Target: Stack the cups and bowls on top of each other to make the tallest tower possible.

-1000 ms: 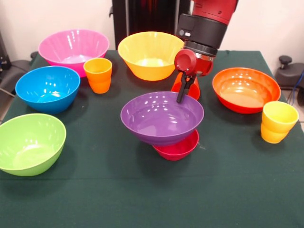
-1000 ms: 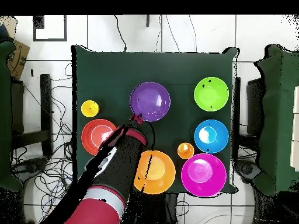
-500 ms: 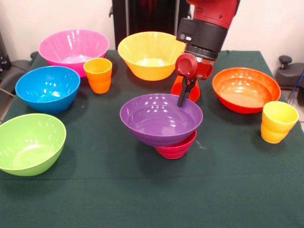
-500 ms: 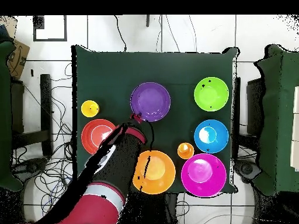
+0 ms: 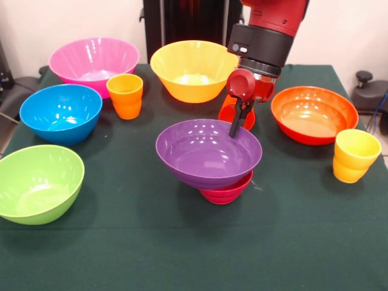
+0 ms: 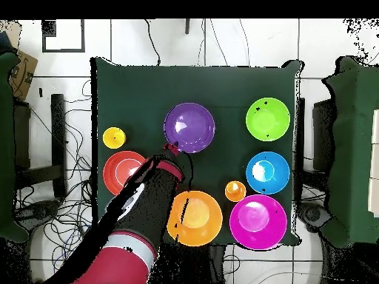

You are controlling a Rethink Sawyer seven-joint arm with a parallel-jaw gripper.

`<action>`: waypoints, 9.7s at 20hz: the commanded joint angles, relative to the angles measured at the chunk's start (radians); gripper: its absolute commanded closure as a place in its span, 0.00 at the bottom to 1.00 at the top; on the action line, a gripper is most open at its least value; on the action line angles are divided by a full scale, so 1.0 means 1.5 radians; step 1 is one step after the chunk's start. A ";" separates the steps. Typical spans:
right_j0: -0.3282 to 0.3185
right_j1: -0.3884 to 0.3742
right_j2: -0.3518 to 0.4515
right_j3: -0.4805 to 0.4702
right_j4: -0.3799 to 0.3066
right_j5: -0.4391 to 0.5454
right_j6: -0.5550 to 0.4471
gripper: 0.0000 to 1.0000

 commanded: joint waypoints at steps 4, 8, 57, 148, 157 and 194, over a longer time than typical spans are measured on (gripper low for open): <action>0.016 -0.002 0.064 -0.030 -0.011 0.038 0.028 1.00; 0.017 -0.009 0.064 -0.022 -0.011 0.041 0.027 1.00; 0.015 0.026 0.062 -0.066 -0.029 0.030 0.019 1.00; -0.069 -0.014 0.187 -0.005 -0.079 0.069 -0.033 1.00; -0.072 -0.010 0.191 -0.010 -0.088 0.090 -0.039 1.00; -0.113 -0.041 0.248 0.015 -0.116 0.217 -0.100 1.00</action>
